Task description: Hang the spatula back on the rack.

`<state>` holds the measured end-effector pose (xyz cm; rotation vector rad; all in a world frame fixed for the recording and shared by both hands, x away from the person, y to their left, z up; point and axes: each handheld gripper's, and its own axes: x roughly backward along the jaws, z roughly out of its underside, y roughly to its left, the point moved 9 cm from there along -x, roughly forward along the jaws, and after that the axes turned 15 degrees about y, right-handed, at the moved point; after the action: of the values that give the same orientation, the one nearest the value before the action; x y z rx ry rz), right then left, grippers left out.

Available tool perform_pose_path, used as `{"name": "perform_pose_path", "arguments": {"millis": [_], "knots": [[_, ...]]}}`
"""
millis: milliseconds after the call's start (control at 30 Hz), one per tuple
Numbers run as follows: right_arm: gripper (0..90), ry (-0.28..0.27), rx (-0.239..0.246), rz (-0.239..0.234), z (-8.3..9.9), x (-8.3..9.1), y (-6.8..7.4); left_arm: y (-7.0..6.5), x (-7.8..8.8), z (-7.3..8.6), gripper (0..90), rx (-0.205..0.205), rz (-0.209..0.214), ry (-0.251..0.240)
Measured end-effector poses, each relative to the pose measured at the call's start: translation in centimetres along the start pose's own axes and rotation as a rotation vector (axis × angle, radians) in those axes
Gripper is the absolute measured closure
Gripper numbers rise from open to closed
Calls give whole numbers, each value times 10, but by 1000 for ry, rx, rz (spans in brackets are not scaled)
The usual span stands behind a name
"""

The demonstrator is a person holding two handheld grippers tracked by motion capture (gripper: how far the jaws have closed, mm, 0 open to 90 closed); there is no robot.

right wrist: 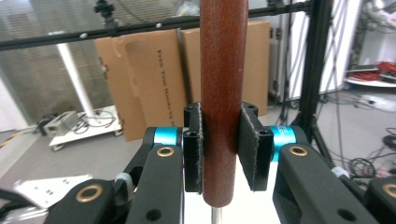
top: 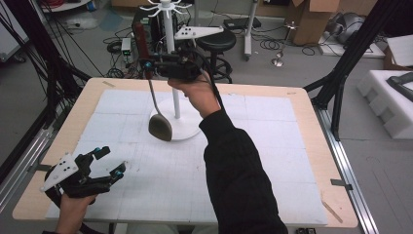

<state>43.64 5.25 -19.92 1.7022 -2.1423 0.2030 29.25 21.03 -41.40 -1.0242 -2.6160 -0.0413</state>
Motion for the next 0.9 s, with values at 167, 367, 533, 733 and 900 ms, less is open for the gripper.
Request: {"name": "perform_pose_path", "arguments": {"millis": [167, 367, 533, 733, 900], "knots": [[733, -1, -21, 27, -11, -2, -15, -1, 0, 0, 174, 0, 1, -4], [733, -2, -49, 63, -17, -2, -30, -3, 0, 0, 177, -6, 9, -3], [733, -11, -81, 83, -15, 2, -41, -4, 0, 0, 178, -4, 12, -3], [733, -13, -112, 105, -11, 4, -54, -5, 0, 0, 181, -5, 13, -3], [727, 4, -109, 111, -7, 3, -55, -5, -1, 1, 181, 0, 17, 0]]}}
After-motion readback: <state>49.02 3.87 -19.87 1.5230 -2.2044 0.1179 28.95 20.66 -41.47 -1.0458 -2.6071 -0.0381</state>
